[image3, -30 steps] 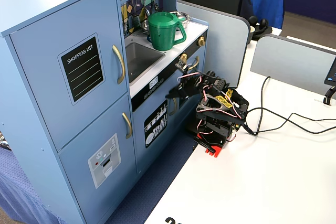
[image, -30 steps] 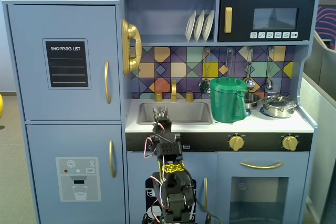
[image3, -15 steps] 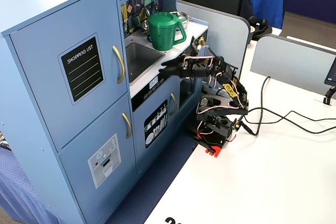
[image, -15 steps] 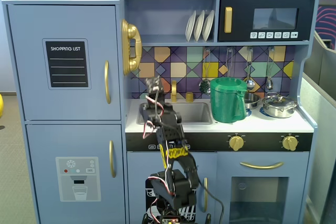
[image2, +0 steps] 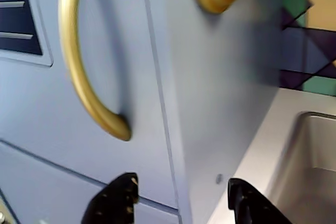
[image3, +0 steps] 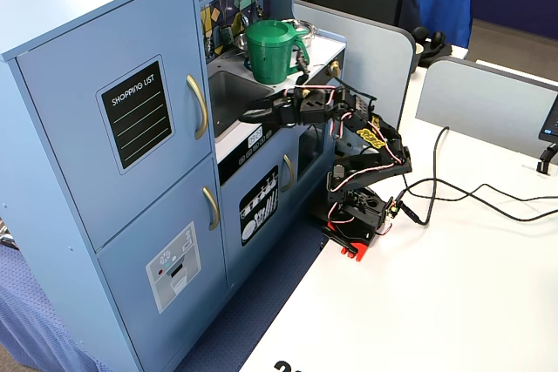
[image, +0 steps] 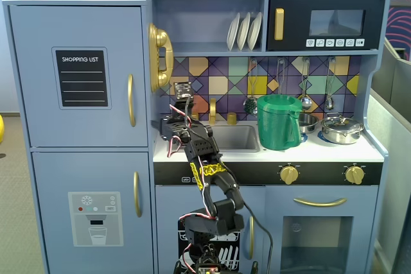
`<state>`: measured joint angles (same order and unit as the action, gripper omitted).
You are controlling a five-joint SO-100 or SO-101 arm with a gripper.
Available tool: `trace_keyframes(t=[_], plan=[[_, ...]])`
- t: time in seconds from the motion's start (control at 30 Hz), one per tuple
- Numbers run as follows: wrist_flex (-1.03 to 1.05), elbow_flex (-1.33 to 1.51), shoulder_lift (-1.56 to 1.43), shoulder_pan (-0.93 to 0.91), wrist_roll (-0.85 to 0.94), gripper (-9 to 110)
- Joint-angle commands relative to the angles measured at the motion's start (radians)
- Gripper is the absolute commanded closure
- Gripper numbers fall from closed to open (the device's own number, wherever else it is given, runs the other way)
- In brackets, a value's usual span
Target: Open the left cabinet door
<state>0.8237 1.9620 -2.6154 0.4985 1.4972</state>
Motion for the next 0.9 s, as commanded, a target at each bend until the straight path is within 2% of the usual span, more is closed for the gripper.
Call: trace_keyframes(t=[0.0, 0.53, 0.73, 0.87], plan=[[-0.074, -0.052, 0.041, 0.028, 0.034, 84], [-0.451, -0.011, 0.141, 0.071, 0.319, 85], [-0.537, 0.044, 0.120, 0.126, 0.331, 85], [-0.522, 0.055, 0.095, 0.186, 0.305, 86]])
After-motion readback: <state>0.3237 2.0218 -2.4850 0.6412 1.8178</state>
